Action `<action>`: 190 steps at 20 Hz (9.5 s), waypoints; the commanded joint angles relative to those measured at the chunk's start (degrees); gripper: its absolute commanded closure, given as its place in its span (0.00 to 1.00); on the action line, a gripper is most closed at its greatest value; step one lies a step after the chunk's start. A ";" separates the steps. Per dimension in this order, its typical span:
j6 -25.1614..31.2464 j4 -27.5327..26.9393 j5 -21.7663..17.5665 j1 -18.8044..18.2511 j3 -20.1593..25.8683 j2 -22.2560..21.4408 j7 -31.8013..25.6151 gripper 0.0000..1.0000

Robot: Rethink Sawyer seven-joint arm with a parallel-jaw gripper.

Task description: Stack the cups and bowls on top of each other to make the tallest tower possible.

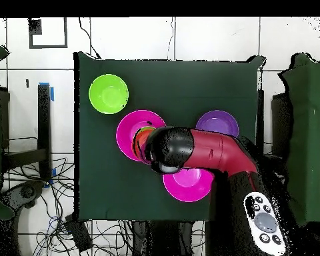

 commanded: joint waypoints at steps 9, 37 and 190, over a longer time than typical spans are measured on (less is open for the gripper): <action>0.07 1.72 2.96 2.96 -0.73 0.81 8.92 1.00; -5.16 -5.91 2.42 2.85 -0.09 7.00 7.37 1.00; -13.59 -1.75 7.15 2.47 -0.24 3.52 6.38 1.00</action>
